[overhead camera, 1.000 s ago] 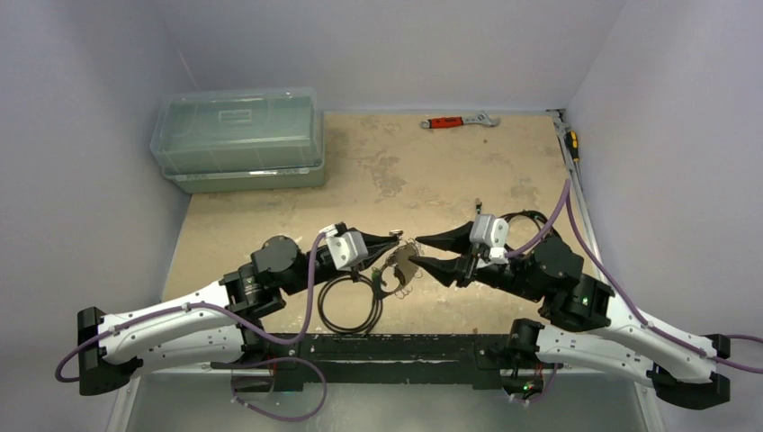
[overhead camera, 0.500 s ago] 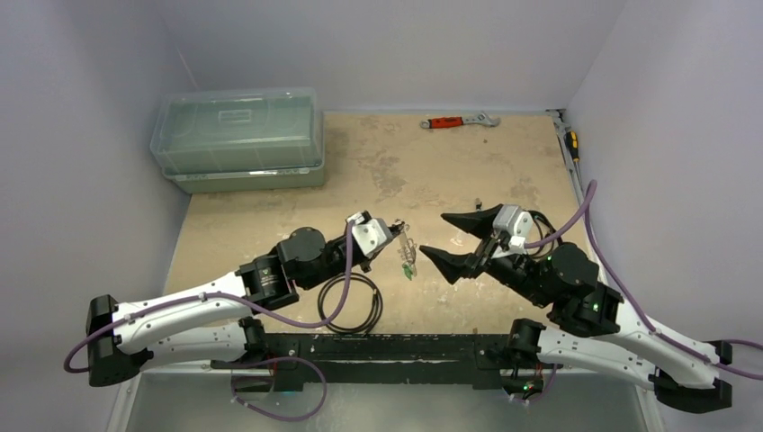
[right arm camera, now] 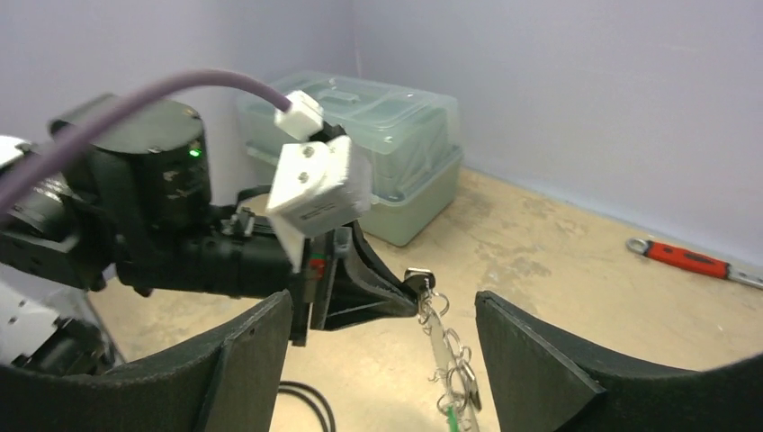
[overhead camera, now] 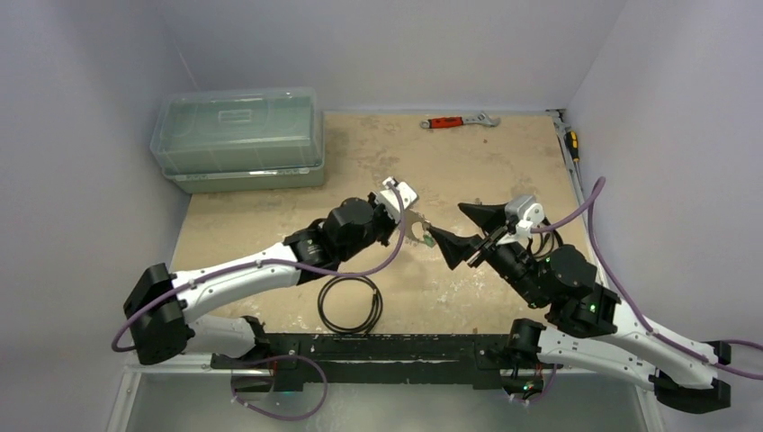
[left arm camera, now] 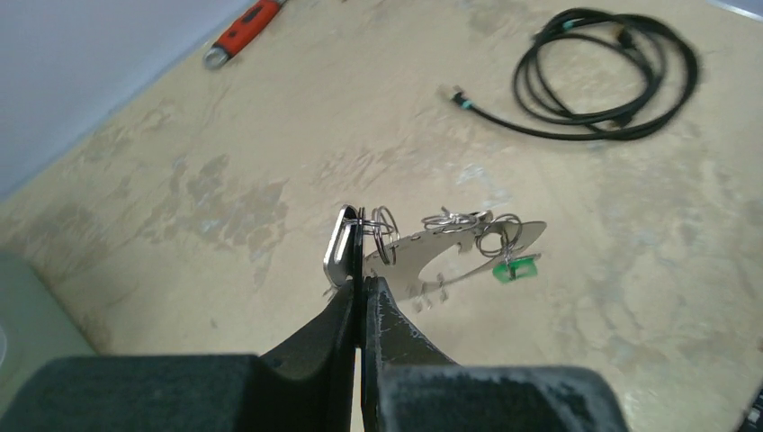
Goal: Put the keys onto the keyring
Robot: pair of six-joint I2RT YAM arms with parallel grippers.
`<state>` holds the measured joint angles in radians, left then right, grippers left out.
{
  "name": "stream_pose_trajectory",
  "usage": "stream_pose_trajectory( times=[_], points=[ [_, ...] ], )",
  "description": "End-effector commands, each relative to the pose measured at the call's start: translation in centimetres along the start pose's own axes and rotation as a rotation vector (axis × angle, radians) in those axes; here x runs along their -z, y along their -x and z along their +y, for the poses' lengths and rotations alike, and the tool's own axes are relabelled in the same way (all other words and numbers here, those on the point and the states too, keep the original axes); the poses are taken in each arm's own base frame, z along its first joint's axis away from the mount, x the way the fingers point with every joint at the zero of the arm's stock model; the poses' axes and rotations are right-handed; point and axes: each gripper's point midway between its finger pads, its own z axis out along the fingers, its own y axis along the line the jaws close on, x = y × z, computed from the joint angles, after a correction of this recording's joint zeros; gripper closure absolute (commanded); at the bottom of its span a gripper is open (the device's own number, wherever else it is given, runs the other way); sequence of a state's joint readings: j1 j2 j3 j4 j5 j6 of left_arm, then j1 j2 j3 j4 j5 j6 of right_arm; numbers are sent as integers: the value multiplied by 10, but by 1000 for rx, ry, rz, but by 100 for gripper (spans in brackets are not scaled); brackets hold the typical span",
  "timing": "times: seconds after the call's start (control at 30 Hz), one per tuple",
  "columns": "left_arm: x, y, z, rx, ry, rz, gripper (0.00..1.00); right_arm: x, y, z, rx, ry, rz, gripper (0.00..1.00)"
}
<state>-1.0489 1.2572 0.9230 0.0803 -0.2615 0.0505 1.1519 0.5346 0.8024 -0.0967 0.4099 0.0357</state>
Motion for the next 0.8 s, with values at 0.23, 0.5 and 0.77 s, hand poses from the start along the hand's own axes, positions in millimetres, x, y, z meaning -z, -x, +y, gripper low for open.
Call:
stream_pose_trajectory(
  times=[0.23, 0.5, 0.77],
  points=[
    [-78, 30, 61, 78, 114, -47, 100, 14, 6, -54, -135, -325, -43, 10],
    [-139, 58, 79, 55, 101, -62, 100, 12, 17, -52, -270, -343, -77, 7],
    [-186, 91, 110, 12, 116, -92, 100, 12, 7, -56, -329, -433, 23, 7]
  ],
)
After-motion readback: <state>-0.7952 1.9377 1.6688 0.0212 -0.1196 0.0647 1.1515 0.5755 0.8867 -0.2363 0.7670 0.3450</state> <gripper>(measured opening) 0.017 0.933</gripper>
